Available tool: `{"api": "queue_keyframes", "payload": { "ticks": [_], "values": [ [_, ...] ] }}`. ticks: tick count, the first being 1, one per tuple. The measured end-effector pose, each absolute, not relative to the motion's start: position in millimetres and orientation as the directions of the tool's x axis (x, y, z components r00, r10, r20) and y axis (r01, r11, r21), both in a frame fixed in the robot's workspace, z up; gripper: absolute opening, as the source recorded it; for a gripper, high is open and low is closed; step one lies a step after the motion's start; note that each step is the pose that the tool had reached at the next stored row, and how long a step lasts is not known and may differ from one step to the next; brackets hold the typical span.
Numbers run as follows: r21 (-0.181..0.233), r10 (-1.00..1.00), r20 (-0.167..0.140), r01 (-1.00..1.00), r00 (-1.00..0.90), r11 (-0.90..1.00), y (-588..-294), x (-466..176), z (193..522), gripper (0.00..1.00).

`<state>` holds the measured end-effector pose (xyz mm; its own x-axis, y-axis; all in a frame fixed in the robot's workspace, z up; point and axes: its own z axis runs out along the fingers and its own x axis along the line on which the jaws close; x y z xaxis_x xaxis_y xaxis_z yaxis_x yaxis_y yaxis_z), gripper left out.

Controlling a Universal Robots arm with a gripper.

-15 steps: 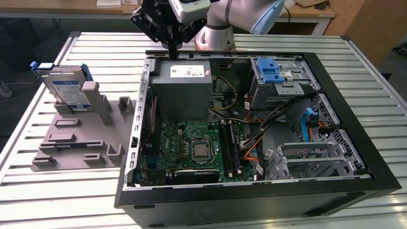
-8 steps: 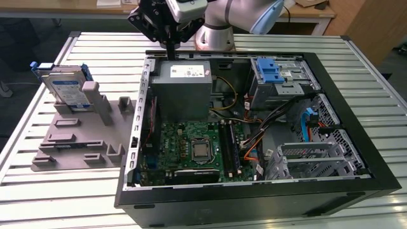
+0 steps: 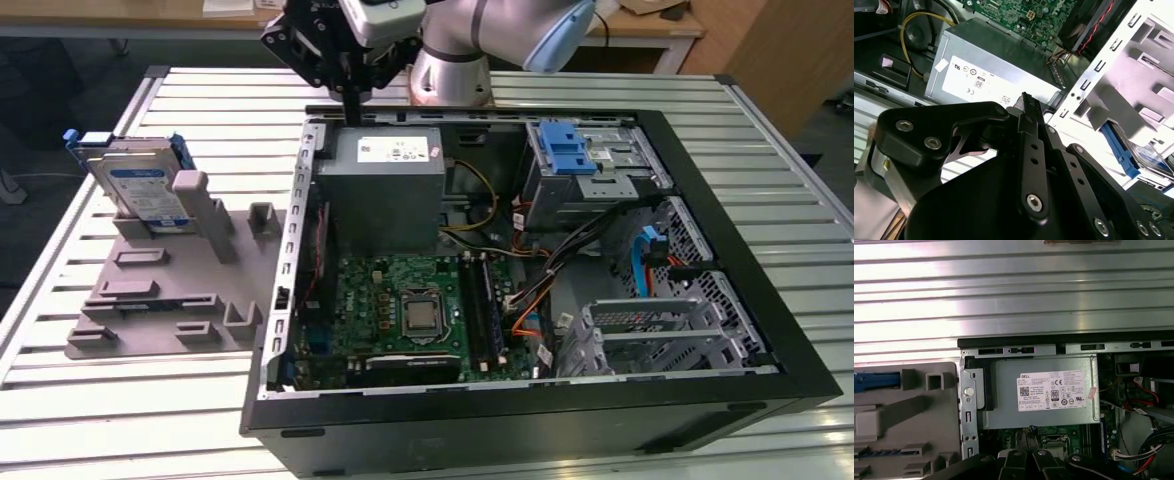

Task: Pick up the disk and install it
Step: 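Reach for the disk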

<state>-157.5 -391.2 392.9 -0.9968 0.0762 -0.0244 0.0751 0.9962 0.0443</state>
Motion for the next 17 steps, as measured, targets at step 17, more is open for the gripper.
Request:
{"api": "queue_keyframes", "payload": {
  "ticks": [17],
  "values": [
    [0.044, 0.076, -0.024, 0.075, -0.997, 0.996, -388.9, -166.8, 392.9, 0.11]
  ]
}}
